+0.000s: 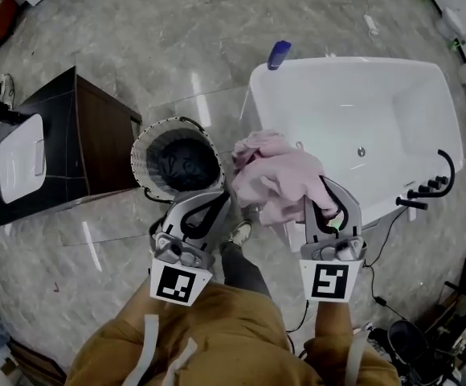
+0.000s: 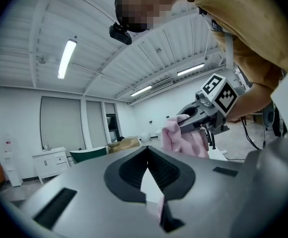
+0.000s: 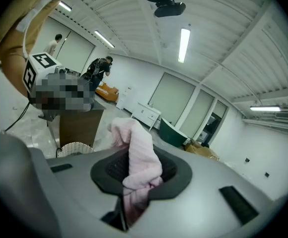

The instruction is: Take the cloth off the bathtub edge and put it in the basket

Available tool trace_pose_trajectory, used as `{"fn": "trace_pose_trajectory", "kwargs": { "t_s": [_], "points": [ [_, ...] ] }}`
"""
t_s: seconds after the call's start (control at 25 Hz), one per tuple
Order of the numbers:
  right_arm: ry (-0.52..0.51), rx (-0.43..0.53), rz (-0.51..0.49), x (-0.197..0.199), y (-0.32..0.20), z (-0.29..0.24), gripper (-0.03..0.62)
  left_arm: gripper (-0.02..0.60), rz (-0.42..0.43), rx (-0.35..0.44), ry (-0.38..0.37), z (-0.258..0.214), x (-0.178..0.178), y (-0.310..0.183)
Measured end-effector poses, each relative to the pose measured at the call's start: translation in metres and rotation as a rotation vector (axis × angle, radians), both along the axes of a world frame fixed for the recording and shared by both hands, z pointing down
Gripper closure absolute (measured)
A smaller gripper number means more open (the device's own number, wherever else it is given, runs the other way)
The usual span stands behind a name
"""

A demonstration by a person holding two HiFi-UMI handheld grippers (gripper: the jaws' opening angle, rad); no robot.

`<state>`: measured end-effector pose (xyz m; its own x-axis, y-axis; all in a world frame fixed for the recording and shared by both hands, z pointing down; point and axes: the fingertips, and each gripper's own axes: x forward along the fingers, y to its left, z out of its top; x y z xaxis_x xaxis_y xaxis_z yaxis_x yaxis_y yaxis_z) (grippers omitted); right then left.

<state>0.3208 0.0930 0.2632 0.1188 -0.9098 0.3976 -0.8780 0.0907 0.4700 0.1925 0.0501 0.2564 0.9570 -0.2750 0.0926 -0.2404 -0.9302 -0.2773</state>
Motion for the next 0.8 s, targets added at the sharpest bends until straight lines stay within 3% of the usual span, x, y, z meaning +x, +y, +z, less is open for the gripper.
{"fn": "trace_pose_trajectory", "kwargs": {
  "t_s": [0.28,0.8],
  "points": [
    [0.009,0.075,-0.007,-0.017,0.014,-0.049,0.515,0.575,-0.023,0.052,0.024,-0.035,-0.022,0.010],
    [0.002,0.136,-0.066,-0.026,0.014,-0.070,0.514,0.575,-0.068,0.097,0.030,-0.052,-0.026,0.014]
  ]
}}
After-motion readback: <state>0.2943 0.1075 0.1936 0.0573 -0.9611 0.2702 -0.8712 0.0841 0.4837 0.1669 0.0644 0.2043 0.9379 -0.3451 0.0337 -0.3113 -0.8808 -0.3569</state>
